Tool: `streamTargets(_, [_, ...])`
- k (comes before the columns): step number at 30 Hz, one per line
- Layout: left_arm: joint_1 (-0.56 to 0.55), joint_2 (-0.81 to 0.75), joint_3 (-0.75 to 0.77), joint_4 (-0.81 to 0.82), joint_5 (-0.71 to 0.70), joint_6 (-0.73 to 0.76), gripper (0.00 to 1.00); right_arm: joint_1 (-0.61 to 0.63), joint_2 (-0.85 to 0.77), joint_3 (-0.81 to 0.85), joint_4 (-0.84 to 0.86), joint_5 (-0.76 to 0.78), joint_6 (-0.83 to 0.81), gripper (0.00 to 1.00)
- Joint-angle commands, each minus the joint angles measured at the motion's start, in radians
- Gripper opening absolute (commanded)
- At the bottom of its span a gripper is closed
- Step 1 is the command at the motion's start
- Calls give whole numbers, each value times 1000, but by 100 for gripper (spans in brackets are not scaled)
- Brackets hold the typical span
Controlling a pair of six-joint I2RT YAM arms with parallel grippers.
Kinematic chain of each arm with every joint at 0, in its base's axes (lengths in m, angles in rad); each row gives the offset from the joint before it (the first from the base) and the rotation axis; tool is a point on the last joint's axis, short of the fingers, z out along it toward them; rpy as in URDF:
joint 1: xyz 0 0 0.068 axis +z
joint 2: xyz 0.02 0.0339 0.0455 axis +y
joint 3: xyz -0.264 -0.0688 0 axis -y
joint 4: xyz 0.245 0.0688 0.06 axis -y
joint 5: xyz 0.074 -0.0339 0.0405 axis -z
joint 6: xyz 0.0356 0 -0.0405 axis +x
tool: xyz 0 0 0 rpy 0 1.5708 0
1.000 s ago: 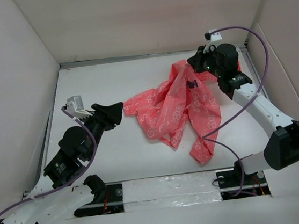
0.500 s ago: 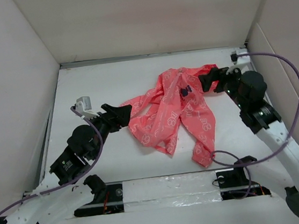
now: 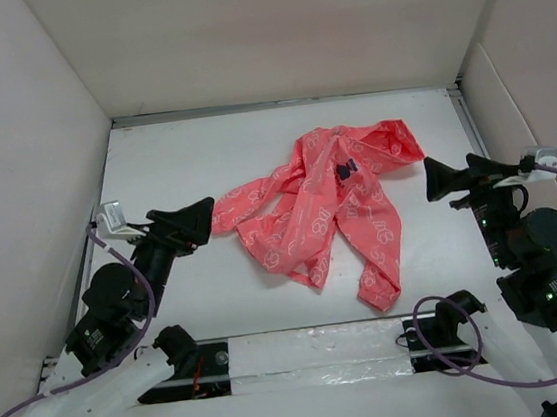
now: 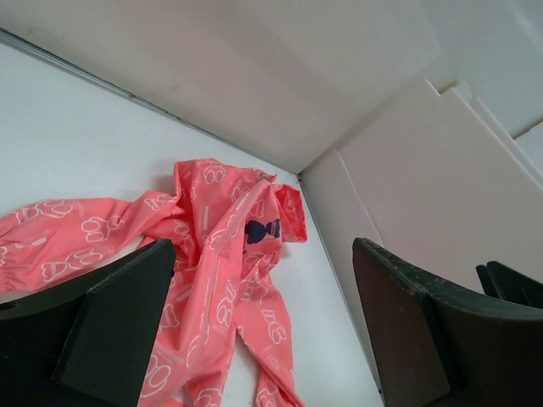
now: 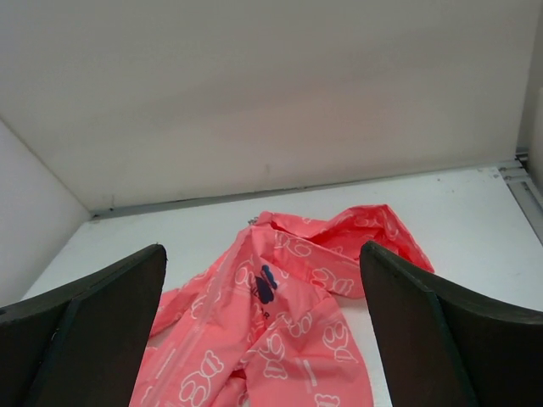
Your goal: Zip up the jacket
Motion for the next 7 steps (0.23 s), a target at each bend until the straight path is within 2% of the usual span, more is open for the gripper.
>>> streamTargets(1, [-3, -8, 38, 44, -12, 39, 83, 3, -47, -20, -18, 60, -9, 100])
streamTargets(7, [-3, 29, 37, 66, 30, 33, 84, 3, -31, -29, -26, 30, -5, 100])
